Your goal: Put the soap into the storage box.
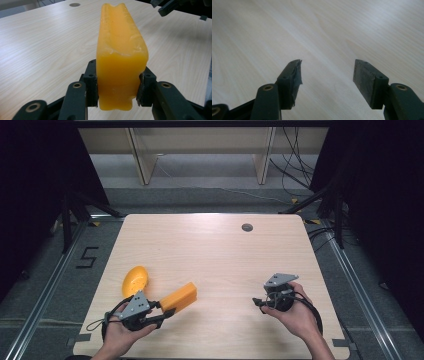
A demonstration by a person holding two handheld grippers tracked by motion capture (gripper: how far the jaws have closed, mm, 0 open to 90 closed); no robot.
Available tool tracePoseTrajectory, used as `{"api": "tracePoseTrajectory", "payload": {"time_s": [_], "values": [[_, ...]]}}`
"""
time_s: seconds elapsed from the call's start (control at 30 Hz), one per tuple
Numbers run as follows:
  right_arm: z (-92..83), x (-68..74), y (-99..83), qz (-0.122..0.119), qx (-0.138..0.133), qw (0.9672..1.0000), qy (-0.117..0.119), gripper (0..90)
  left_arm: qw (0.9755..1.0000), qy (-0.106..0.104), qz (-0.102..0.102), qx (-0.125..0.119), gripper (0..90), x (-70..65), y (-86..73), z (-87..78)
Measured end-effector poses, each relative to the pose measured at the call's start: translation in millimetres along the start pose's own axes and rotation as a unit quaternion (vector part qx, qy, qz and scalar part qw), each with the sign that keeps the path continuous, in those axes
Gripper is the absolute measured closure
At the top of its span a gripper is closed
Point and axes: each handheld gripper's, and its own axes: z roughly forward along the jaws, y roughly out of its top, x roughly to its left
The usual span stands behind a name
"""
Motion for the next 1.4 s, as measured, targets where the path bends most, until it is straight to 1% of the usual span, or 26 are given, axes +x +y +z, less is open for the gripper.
{"api": "tracePoseTrajectory", "payload": {"time_s": [0.1,0.13,0.17,0.23,0.27,0.3,0.33,0.37,0.4,0.47,0.57,0.6,0.67,0.7,0.77,0.87,1.0,1.03,1.1,1.13,1.2,1.27,1.3,1.33,1.37,1.4], "values": [[-3.8,-2.4,-4.8,0.022,-0.011,0.9996,-0.014,40.4,0.9999,0.011,-0.012,-0.006,60.3,2.1,-2.5,-6.3],[-3.9,-3.9,-6.6,0.021,-0.019,0.9994,-0.02,40.4,0.9998,0.014,-0.011,-0.007,60.3,3.2,-2.9,-8.5],[-4.7,-4.9,-7.8,0.025,-0.03,0.9989,-0.025,40.5,0.9995,0.02,-0.023,-0.012,60.3,2.8,-4.0,-9.9],[-7.0,-6.4,-9.0,0.033,-0.044,0.9978,-0.038,40.4,0.9993,0.029,-0.021,-0.012,60.3,5.2,-4.4,-13.9],[-8.0,-7.0,-9.4,0.036,-0.05,0.9972,-0.042,40.5,0.9988,0.037,-0.027,-0.016,60.3,6.3,-5.1,-16.0],[-8.6,-9.5,-9.6,0.026,-0.056,0.9971,-0.045,40.5,0.9984,0.047,-0.027,-0.013,60.3,6.9,-5.1,-17.9],[-8.9,-9.2,-9.8,0.035,-0.059,0.9965,-0.048,40.4,0.9979,0.053,-0.031,-0.018,60.3,8.8,-6.0,-19.5],[-9.1,-7.6,-10.7,0.048,-0.056,0.9962,-0.047,40.5,0.9975,0.06,-0.032,-0.018,60.3,10.5,-6.0,-21.7],[-8.8,-9.2,-11.1,0.036,-0.055,0.9967,-0.048,40.4,0.9974,0.06,-0.035,-0.022,60.3,12.0,-6.3,-22.5],[-5.9,-9.5,-11.8,0.031,-0.057,0.997,-0.043,40.4,0.9962,0.072,-0.044,-0.024,60.3,14.1,-6.5,-26.0],[-6.0,-7.8,-12.0,0.042,-0.044,0.9974,-0.037,40.4,0.9953,0.077,-0.052,-0.029,60.3,16.7,-7.7,-27.8],[-5.8,-7.6,-11.8,0.045,-0.047,0.9973,-0.035,40.4,0.9939,0.086,-0.058,-0.036,60.4,16.7,-8.9,-27.4],[-6.5,-7.1,-11.2,0.053,-0.05,0.9967,-0.036,40.3,0.9941,0.085,-0.06,-0.031,60.3,17.8,-9.2,-29.4],[-6.1,-8.2,-11.9,0.044,-0.053,0.9969,-0.039,40.3,0.9933,0.09,-0.066,-0.031,60.3,17.2,-9.5,-30.1],[-6.7,-8.9,-12.4,0.042,-0.058,0.9965,-0.043,40.4,0.9919,0.102,-0.07,-0.027,60.3,16.5,-9.5,-31.8],[-6.9,-9.0,-12.3,0.046,-0.063,0.9959,-0.046,40.2,0.9904,0.111,-0.075,-0.035,60.3,16.6,-10.5,-32.3],[-5.8,-9.5,-12.8,0.041,-0.061,0.9964,-0.043,40.0,0.9866,0.135,-0.083,-0.036,60.3,18.5,-12.0,-35.9],[-6.4,-8.4,-12.3,0.05,-0.053,0.9967,-0.037,39.9,0.9858,0.138,-0.088,-0.037,60.3,19.2,-12.2,-36.3],[-4.8,-8.8,-13.0,0.043,-0.052,0.9971,-0.037,39.8,0.9839,0.147,-0.092,-0.043,60.3,22.2,-12.5,-37.5],[-3.9,-7.8,-13.2,0.047,-0.053,0.9969,-0.035,39.7,0.9828,0.153,-0.094,-0.041,60.3,22.8,-12.1,-38.8],[-4.3,-6.3,-12.7,0.053,-0.049,0.9968,-0.035,39.7,0.9817,0.157,-0.097,-0.047,60.3,24.5,-11.8,-40.7],[-2.5,-8.3,-13.2,0.041,-0.047,0.9975,-0.033,38.8,0.9822,0.147,-0.102,-0.057,60.3,26.5,-12.6,-40.9],[-3.4,-6.4,-13.1,0.055,-0.036,0.9974,-0.028,38.8,0.9819,0.147,-0.106,-0.055,60.3,27.0,-12.7,-41.0],[-1.3,-7.8,-14.0,0.043,-0.04,0.9979,-0.028,38.8,0.9813,0.153,-0.105,-0.05,60.3,26.7,-12.6,-41.0],[-2.2,-6.1,-13.6,0.054,-0.034,0.9977,-0.025,38.8,0.9809,0.156,-0.105,-0.05,60.4,27.1,-12.7,-40.8],[-2.4,-6.0,-13.5,0.053,-0.031,0.9978,-0.024,38.8,0.9808,0.156,-0.106,-0.051,60.4,27.8,-12.6,-40.9]]}}
